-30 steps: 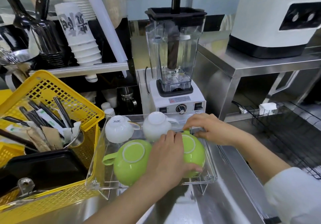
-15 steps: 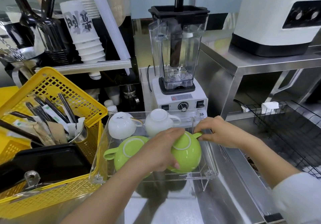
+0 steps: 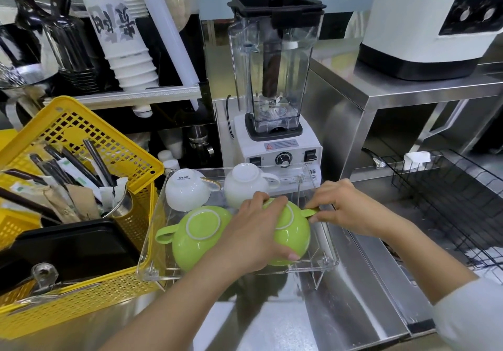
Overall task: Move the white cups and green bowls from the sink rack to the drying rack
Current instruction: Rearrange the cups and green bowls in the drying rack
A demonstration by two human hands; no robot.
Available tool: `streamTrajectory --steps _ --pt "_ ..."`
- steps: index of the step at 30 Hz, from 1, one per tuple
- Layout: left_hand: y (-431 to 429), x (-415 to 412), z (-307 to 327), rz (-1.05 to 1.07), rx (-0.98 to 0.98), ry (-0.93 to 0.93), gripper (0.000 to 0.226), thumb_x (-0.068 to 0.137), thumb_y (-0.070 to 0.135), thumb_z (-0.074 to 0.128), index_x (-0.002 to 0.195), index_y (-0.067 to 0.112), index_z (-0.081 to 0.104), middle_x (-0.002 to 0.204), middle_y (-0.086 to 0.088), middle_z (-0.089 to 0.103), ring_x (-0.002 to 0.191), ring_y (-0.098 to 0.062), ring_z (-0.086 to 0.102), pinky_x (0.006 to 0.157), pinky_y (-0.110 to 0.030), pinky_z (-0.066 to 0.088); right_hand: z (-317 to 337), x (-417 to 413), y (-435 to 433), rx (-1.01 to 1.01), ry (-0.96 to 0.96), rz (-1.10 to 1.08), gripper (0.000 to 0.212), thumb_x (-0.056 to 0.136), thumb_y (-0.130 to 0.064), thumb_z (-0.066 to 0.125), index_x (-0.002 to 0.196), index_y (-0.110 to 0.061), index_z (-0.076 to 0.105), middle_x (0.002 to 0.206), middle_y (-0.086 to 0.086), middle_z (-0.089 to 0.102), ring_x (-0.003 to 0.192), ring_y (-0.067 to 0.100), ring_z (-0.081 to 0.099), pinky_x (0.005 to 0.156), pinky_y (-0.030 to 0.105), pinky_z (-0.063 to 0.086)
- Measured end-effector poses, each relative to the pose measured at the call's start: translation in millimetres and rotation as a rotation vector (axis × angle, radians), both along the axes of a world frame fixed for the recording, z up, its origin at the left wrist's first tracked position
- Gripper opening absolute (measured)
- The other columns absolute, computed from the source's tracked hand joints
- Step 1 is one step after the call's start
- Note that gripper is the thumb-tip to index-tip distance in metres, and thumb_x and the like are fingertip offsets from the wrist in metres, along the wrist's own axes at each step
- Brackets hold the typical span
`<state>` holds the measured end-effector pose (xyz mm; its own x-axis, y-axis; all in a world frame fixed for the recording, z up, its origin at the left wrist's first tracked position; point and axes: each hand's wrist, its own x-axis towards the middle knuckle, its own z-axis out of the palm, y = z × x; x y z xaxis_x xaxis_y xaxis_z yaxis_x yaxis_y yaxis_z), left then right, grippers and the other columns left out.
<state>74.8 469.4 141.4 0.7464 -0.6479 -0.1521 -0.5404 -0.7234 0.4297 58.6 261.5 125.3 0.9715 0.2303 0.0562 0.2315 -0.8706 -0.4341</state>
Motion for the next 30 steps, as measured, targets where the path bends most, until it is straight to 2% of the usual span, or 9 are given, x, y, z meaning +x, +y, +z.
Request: streamTrajectory --steps 2,6,11,15,19,22,25,27,30 --pt "2.0 1.8 1.6 -0.025 0.006 0.008 0.095 0.068 0.04 0.076 0.144 0.032 0.02 0.144 0.002 0.025 0.133 -0.02 0.028 0.104 -0.036 0.034 0.0 -3.1 0.3 0.007 0.003 0.005 0.025 0.074 -0.036 0.07 0.098 -0.03 0.069 0.075 -0.027 0.052 0.088 -0.017 0.039 0.083 0.018 0.02" --pt "3.4 5.2 3.6 -0.062 0.006 0.036 0.095 0.067 0.033 0.079 0.143 0.031 0.022 0.144 0.005 0.028 0.133 -0.017 0.031 0.104 -0.036 0.036 1.7 -9.7 1.5 0.022 0.001 -0.008 0.027 0.071 -0.037 0.072 0.098 -0.032 0.07 0.077 -0.03 0.053 0.09 -0.015 0.043 0.085 0.019 0.021" --pt "7.1 8.7 4.4 -0.1 -0.042 0.104 0.096 0.067 0.026 0.08 0.143 0.032 0.024 0.146 0.01 0.025 0.132 -0.013 0.031 0.106 -0.031 0.033 -0.3 -17.3 4.9 0.039 0.015 -0.086 0.024 0.069 -0.04 0.073 0.091 -0.033 0.07 0.08 -0.018 0.06 0.093 0.013 0.044 0.086 0.013 0.022" --pt "9.2 12.4 3.6 -0.144 -0.031 0.132 0.097 0.067 0.024 0.08 0.144 0.032 0.022 0.147 0.009 0.023 0.134 -0.013 0.029 0.11 -0.03 0.028 2.9 -24.3 8.7 0.037 0.019 -0.07 0.019 0.07 -0.035 0.074 0.088 -0.029 0.072 0.079 -0.013 0.064 0.089 0.005 0.046 0.081 0.013 0.025" --pt "14.9 9.8 3.0 -0.159 -0.016 0.099 0.098 0.069 0.037 0.078 0.146 0.035 0.016 0.154 0.005 0.012 0.142 -0.014 0.012 0.115 -0.03 0.016 2.8 -27.5 10.0 0.057 0.045 -0.049 0.02 0.071 -0.041 0.073 0.088 -0.03 0.07 0.081 -0.016 0.066 0.084 0.003 0.056 0.086 0.025 0.035" --pt "24.8 3.5 6.5 -0.045 -0.071 0.05 0.086 0.075 0.052 0.067 0.145 0.035 0.019 0.155 0.005 0.009 0.142 -0.012 0.007 0.114 -0.03 0.01 7.3 -30.0 12.9 0.097 -0.021 -0.057 0.03 0.07 -0.046 0.07 0.095 -0.028 0.068 0.089 -0.019 0.066 0.086 -0.01 0.053 0.08 0.013 0.031" --pt "43.0 6.7 4.5 0.174 -0.082 -0.216 0.072 0.079 0.063 0.051 0.138 0.026 0.034 0.144 0.001 0.034 0.133 -0.018 0.027 0.107 -0.034 0.022 12.6 -29.1 17.4 0.123 -0.106 -0.077 0.025 0.073 -0.032 0.073 0.095 -0.02 0.069 0.091 -0.01 0.068 0.088 -0.018 0.05 0.078 -0.001 0.029" --pt "55.7 9.6 3.4 0.336 -0.013 -0.342 0.078 0.073 0.075 0.041 0.133 0.025 0.038 0.136 0.002 0.044 0.127 -0.021 0.036 0.099 -0.037 0.029 15.2 -26.1 20.1 0.143 -0.128 -0.082 0.02 0.074 -0.024 0.073 0.092 -0.016 0.07 0.089 -0.004 0.07 0.089 -0.011 0.053 0.076 -0.003 0.031" --pt "66.9 7.8 1.8 0.465 0.099 -0.355 0.101 0.058 0.088 0.032 0.134 0.022 0.033 0.135 0.0 0.045 0.127 -0.024 0.038 0.097 -0.041 0.032 18.2 -20.1 27.7 0.172 -0.121 -0.068 0.016 0.076 -0.02 0.071 0.09 -0.012 0.071 0.087 0.0 0.071 0.083 -0.008 0.057 0.069 0.001 0.036"
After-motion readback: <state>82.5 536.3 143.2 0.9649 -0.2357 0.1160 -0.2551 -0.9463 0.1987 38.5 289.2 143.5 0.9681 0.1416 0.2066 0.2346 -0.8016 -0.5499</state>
